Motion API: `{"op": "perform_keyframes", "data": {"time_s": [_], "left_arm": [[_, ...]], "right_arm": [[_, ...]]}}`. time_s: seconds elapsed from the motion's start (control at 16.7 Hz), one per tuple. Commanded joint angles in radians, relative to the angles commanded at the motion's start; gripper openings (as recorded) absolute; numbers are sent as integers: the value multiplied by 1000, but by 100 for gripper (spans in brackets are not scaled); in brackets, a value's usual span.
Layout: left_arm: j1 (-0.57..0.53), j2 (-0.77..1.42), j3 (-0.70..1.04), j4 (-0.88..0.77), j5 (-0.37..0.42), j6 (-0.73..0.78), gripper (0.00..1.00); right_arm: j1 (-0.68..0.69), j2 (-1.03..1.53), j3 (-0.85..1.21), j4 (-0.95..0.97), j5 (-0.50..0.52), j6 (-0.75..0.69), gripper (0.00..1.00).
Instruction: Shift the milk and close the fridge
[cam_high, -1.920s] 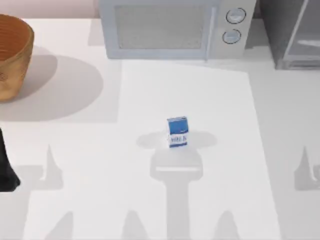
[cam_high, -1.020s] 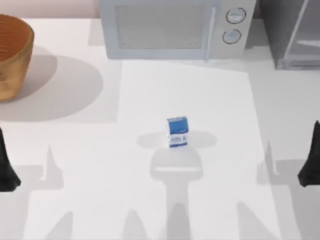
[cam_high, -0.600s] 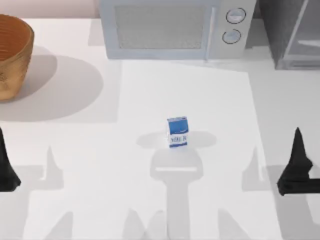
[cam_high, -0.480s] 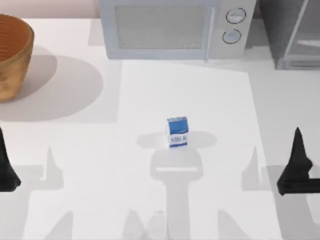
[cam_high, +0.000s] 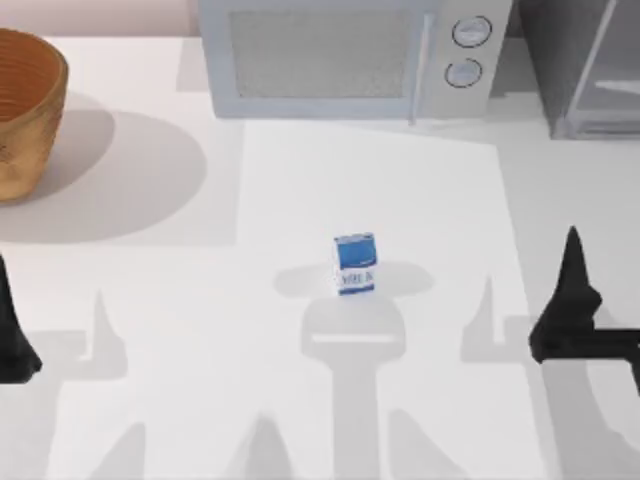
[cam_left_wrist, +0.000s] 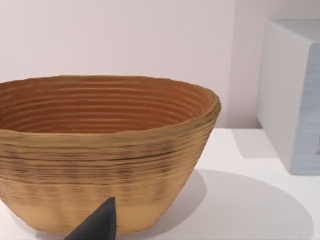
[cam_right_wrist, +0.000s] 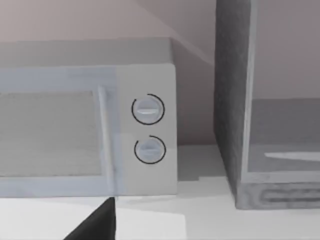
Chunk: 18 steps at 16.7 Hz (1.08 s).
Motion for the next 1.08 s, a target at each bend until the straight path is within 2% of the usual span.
{"op": "perform_keyframes", "data": {"time_s": [0.24, 0.78, 1.08], "left_arm": [[0, 0, 0, 0, 0, 0, 100], [0, 0, 0, 0, 0, 0, 100], [0, 0, 0, 0, 0, 0, 100]], "right_arm": [[26, 313, 126, 191, -10, 0, 100], [56, 1191, 461, 670, -71, -5, 100], [49, 1447, 578, 827, -103, -7, 100]]}}
